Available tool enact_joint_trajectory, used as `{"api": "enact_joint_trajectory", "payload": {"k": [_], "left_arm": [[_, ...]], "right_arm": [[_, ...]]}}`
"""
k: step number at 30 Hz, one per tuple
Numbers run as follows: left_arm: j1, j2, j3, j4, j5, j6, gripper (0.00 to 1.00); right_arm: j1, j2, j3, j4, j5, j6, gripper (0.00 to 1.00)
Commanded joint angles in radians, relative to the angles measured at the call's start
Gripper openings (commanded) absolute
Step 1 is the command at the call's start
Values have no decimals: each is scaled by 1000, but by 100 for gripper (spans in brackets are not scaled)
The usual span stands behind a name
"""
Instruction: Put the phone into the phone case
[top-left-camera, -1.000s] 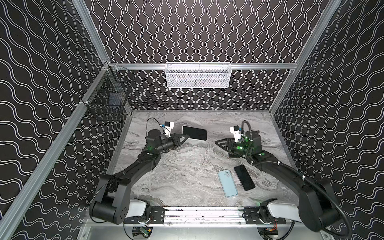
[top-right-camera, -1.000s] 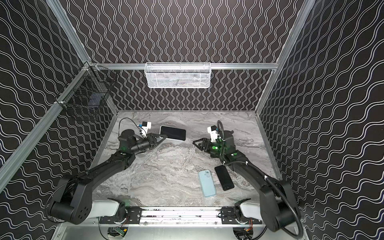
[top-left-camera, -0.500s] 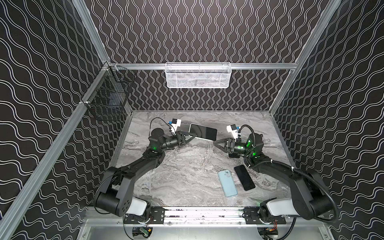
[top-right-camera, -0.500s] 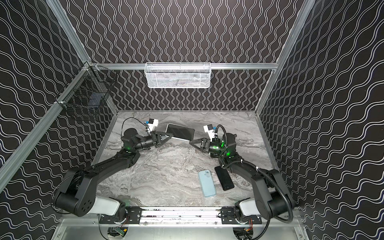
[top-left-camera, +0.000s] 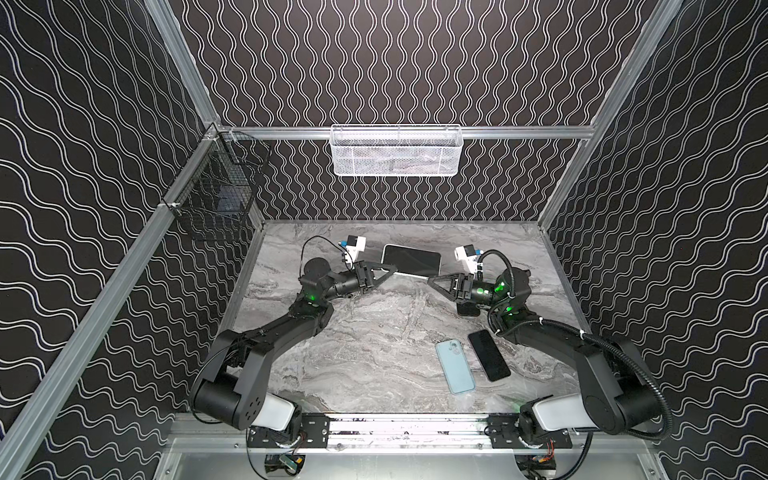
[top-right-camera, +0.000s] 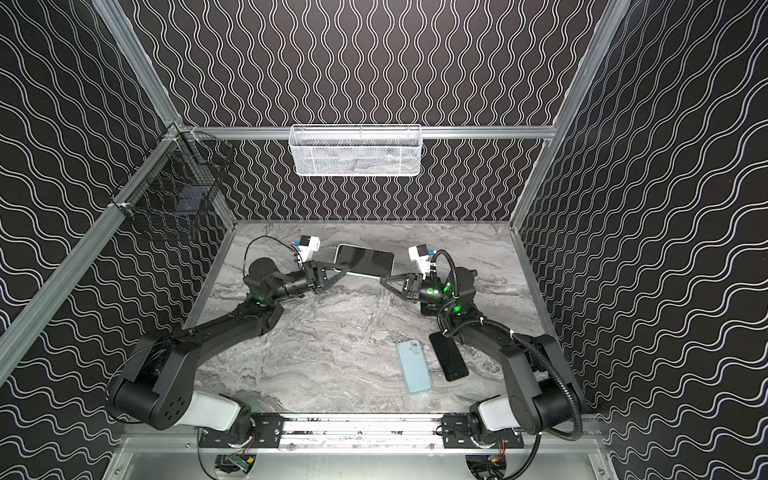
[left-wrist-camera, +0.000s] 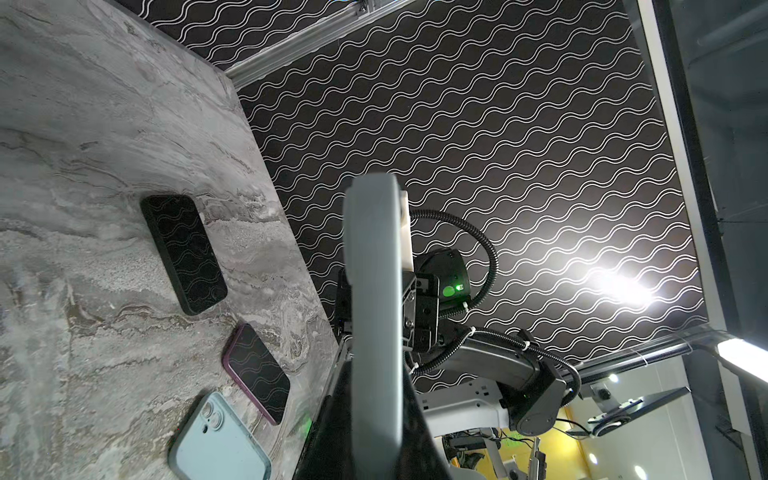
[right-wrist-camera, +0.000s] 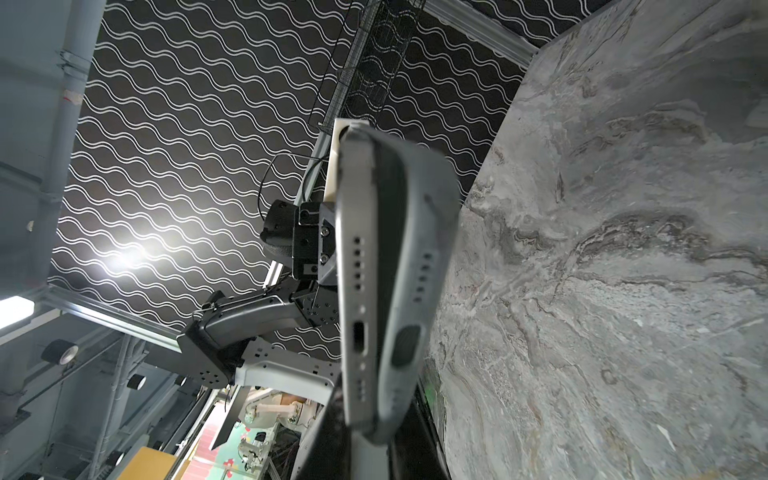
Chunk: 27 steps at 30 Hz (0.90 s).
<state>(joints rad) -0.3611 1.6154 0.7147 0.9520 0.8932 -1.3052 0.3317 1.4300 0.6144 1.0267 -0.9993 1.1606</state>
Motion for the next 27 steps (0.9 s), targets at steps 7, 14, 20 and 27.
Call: {"api": "enact_joint_trajectory", "payload": {"k": [7,14,20,27], "left_arm": [[-12,11,2,42,0,4,0],[-13,9,-9,52,0,1,0],[-17,9,-11,58,11,3,0],[-43,2,-8,32,36,23,0]], "right_arm": [[-30,-34,-7,124,19,32,41],[-48,-40,29,47,14,-9,31],[-49,-50,39,-63,34,-89,16],[-58,-61,114,-201,55,-203,43]]}}
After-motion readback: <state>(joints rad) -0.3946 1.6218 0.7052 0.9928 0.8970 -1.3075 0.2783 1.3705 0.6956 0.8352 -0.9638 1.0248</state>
